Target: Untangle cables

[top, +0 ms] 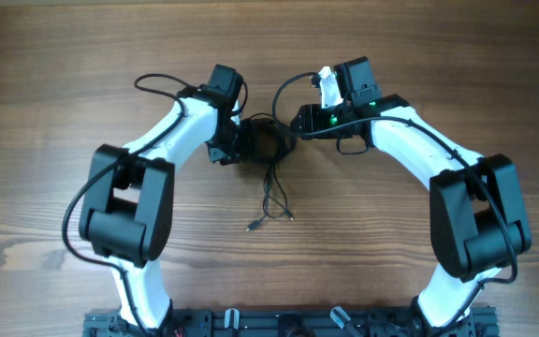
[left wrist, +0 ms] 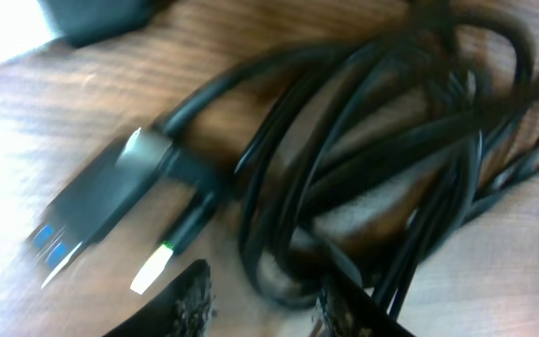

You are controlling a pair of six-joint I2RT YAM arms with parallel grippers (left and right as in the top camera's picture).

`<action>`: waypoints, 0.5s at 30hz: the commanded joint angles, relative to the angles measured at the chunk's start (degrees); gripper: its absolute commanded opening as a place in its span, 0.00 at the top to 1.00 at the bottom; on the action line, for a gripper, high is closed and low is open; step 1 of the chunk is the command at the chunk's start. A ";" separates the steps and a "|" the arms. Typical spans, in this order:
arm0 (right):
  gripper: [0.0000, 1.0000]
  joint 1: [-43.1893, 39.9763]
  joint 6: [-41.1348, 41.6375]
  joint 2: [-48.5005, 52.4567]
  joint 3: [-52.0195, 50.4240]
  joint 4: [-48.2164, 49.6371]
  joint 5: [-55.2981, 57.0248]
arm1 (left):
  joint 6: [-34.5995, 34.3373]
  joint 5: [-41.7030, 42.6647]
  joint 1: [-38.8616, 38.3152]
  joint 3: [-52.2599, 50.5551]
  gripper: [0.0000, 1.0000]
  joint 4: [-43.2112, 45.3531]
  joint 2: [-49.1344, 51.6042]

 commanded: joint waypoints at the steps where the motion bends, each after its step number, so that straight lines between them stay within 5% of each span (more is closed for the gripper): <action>1: 0.41 0.35 3.65 0.96 1.05 0.42 -1.27 | -1.49 -2.27 -0.85 0.42 0.64 3.39 2.60; 5: 0.48 0.79 9.31 0.96 1.05 0.59 -1.99 | 2.67 -6.69 -1.20 0.42 0.93 5.79 3.19; 10: 0.49 2.56 9.22 0.96 1.05 0.20 -5.11 | 20.74 -6.58 0.61 0.42 0.96 5.33 3.04; 15: 0.49 5.11 9.27 0.96 1.05 -0.37 -5.07 | 29.35 0.31 4.79 0.96 0.96 3.85 3.04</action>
